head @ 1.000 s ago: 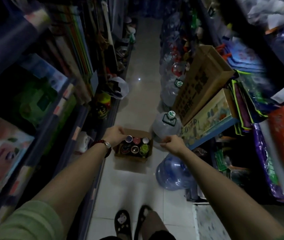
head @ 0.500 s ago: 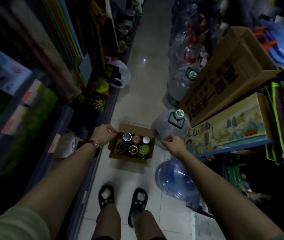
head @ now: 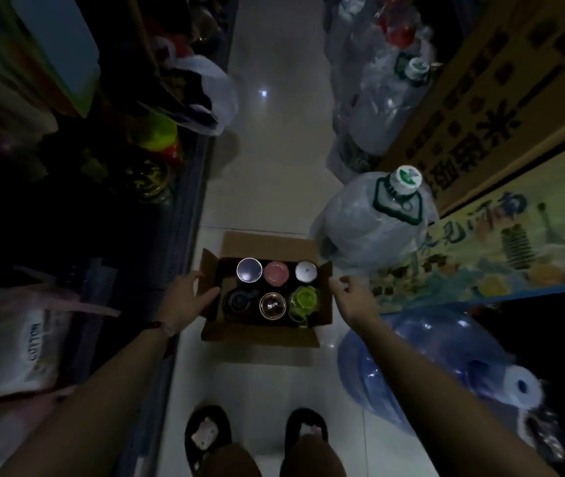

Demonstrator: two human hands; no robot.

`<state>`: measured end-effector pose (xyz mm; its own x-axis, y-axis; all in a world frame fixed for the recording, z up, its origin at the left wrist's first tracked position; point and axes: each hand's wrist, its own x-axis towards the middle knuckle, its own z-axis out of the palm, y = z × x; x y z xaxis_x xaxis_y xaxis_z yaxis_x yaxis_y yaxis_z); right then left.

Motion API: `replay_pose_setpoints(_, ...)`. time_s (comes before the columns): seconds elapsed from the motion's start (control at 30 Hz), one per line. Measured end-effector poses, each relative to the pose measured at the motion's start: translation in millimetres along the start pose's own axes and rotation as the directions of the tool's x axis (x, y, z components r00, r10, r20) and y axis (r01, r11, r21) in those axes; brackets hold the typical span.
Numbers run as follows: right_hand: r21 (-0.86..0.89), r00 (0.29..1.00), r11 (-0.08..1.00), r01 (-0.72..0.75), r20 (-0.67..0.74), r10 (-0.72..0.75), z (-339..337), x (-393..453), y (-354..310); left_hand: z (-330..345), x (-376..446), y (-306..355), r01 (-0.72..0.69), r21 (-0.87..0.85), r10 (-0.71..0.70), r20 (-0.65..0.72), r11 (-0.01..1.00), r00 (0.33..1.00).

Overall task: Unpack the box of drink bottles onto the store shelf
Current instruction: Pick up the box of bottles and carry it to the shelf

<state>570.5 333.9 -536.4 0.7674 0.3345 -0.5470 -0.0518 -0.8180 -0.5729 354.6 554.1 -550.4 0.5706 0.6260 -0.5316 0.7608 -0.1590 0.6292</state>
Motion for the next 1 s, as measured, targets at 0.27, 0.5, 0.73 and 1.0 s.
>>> replay_pose_setpoints(0.27, 0.242, 0.976, 0.970, 0.028, -0.218, 0.026, 57.8, 95.5, 65.5, 46.2, 96.0, -64.7, -0.006, -0.150, -0.015, -0.136, 0.989, 0.991)
replay_pose_setpoints(0.5, 0.229, 0.981, 0.973, -0.034, -0.176, 0.076, 98.8, 130.5, 93.6, 82.7, 127.7, -95.7, 0.180, -0.461, -0.192, 0.022, 0.869, 0.981)
replay_pose_setpoints(0.73, -0.006, 0.962, 1.000, 0.012, -0.272, -0.013, 104.2, 138.1, 92.5, 81.1, 132.6, -102.6, 0.161, -0.428, -0.222, -0.096, 0.889, 0.970)
replay_pose_setpoints(1.0, -0.026, 0.960, 0.999, 0.034, -0.275, -0.040, 88.4, 112.0, 78.5, 62.4, 109.0, -77.5, 0.125, -0.256, -0.167, -0.147, 0.958, 0.975)
